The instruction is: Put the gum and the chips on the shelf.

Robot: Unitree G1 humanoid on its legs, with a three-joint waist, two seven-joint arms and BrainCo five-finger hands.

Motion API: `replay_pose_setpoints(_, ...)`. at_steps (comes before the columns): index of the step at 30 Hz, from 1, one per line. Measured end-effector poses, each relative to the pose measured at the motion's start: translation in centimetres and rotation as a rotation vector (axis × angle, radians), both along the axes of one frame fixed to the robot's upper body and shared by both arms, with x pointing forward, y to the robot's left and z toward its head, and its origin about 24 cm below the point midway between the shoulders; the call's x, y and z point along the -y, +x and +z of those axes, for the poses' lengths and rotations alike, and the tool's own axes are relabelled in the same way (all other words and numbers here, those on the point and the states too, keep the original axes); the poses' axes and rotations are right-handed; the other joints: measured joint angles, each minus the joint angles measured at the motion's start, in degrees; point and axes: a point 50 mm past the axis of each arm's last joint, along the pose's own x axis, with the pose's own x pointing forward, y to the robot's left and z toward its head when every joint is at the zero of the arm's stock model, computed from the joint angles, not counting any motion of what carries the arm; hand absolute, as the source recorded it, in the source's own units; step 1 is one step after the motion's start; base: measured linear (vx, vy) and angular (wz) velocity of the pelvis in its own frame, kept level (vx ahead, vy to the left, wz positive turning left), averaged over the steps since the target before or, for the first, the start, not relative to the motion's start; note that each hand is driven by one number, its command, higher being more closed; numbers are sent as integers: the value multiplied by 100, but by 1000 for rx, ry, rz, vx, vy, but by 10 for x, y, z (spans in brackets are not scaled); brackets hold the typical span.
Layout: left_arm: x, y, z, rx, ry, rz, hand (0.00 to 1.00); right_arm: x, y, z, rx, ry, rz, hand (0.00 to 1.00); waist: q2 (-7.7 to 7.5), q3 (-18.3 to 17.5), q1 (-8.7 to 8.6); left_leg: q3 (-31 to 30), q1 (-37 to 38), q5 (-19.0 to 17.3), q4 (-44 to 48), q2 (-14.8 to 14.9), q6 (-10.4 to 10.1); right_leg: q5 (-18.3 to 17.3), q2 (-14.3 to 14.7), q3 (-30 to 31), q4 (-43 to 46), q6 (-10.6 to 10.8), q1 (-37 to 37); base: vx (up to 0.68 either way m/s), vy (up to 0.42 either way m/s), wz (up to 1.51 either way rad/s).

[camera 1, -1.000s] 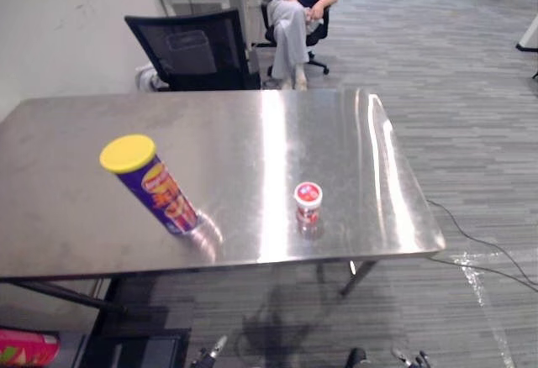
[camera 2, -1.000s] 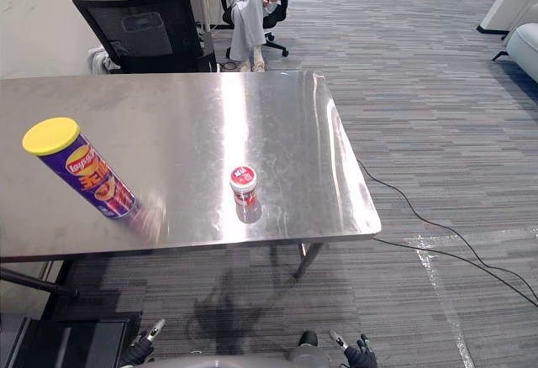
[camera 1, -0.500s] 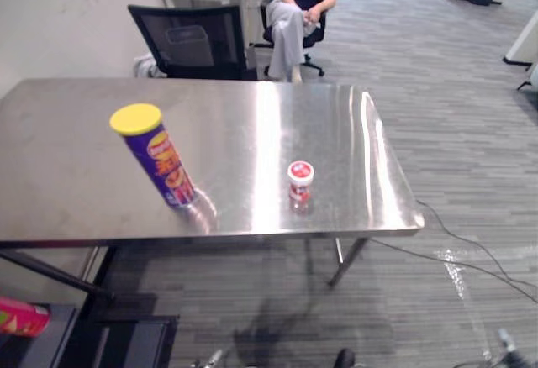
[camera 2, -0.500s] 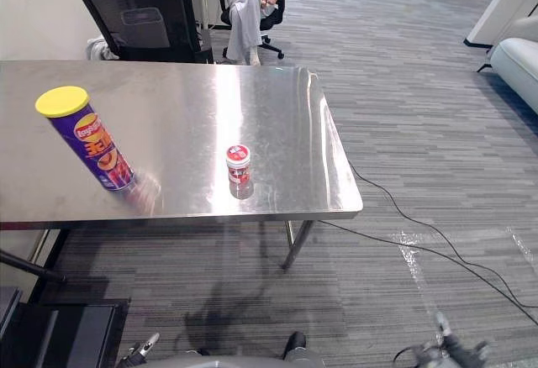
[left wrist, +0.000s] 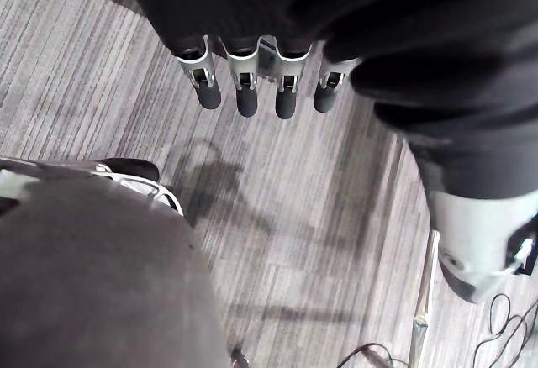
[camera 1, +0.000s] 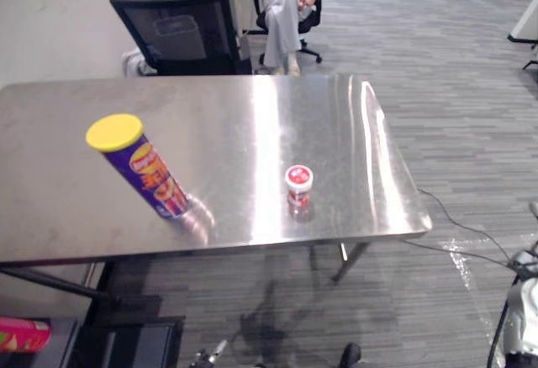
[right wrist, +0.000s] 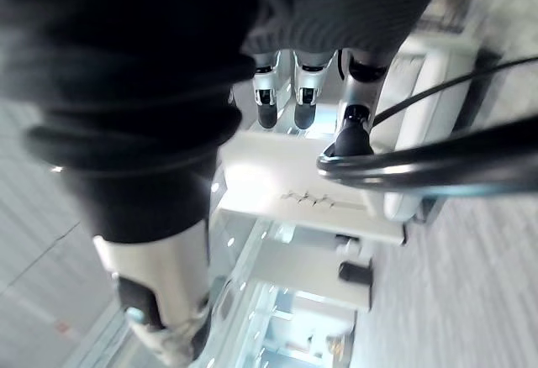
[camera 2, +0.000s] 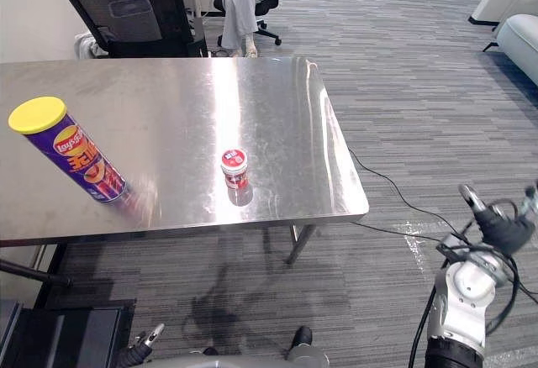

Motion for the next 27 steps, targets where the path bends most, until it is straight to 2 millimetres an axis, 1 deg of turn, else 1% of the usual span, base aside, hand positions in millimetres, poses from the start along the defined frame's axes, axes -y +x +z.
replay_pose_setpoints(2,0,0,0,-4,10,0,0,-15,6,12,-13,-83,159,0,-6,-3,-28,2,0,-50,30,-6,-1,15,-11,0,-23,23,18,-39,13,-1)
replay_pose_setpoints(3,-1,0,0,-4,11,1,0,-18,8,12,-25,-91,195,0,-12,-6,-34,5,0,-55,37,-12,0,19,-15,1,-33,29,22,-43,13,-1)
replay_pose_setpoints(4,-1,0,0,-5,13,2,0,-22,11,10,-45,-62,267,0,-16,-9,-41,7,-2,-64,52,-24,7,30,-26,1,-57,45,35,-43,11,-1)
replay_pose_setpoints(5,-1,0,0,-7,16,3,0,-24,15,5,-69,5,328,0,-15,-10,-52,9,-8,-70,67,-34,7,38,-38,3,-69,58,39,-41,11,0)
replay_pose_setpoints(7,-1,0,0,-8,17,4,0,-26,16,-6,-117,78,371,0,-9,-12,-64,9,-12,-70,67,-44,8,41,-48,3,-73,61,36,-17,6,0)
replay_pose_setpoints(8,-1,-1,0,-9,19,6,0,-26,16,-19,-176,135,370,0,-7,-13,-66,10,-12,-70,67,-44,8,42,-48,3,-76,63,38,0,0,0)
replay_pose_setpoints(10,-1,-1,0,-12,24,10,0,-21,15,-31,-230,181,328,0,-3,-16,-77,13,-12,-70,67,-45,8,48,-47,4,-81,71,39,0,0,0)
replay_pose_setpoints(12,0,-1,0,-15,27,14,0,-8,10,-48,-273,252,189,0,15,-27,-88,16,-7,-69,67,-46,8,64,-45,3,-101,71,54,0,0,0)
replay_pose_setpoints(13,0,-2,-1,-17,29,17,0,-4,8,-51,-277,264,153,0,22,-31,-89,17,-6,-69,67,-48,8,71,-45,3,-112,70,59,0,0,0)
replay_pose_setpoints(14,1,-2,-1,-21,30,21,0,4,3,-54,-275,286,74,0,38,-40,-94,18,1,-69,68,-52,8,78,-46,3,-131,72,77,0,0,0)
replay_pose_setpoints(15,1,-3,-1,-24,32,23,0,8,1,-54,-270,293,38,0,42,-42,-102,16,14,-69,69,-53,8,83,-46,3,-145,70,99,0,0,0)
replay_pose_setpoints(17,1,-4,-2,-29,35,27,0,20,-8,-55,-252,313,-93,0,45,-48,-107,21,108,-70,70,-51,7,86,-38,11,-164,70,192,0,0,0)
replay_pose_setpoints(20,1,-4,-2,-29,35,27,0,28,-15,-51,-209,321,-187,0,52,-59,-132,24,124,-71,70,-58,6,99,-47,22,-170,71,208,-26,0,0)
replay_pose_setpoints(22,1,-4,-2,-29,35,27,0,30,-16,-50,-194,335,-211,0,50,-61,-137,29,126,-71,69,-57,5,113,-43,32,-175,61,205,-57,-6,-1)
replay_pose_setpoints(24,1,-4,-2,-29,35,27,0,34,-17,-51,-145,427,-216,0,50,-65,-146,40,126,-71,69,-57,5,143,-36,61,-194,50,200,-65,-8,-3)
replay_pose_setpoints(25,1,-4,-2,-29,36,28,0,40,-18,-57,-102,540,-221,0,41,-76,-137,50,124,-71,69,-58,6,162,-29,81,-216,45,197,-70,-9,-6)
replay_pose_setpoints(27,1,-4,-2,-32,37,30,0,55,-29,-92,82,1015,-279,0,12,-134,-116,68,109,-70,70,-61,7,192,-19,108,-276,37,193,-64,-9,-7)
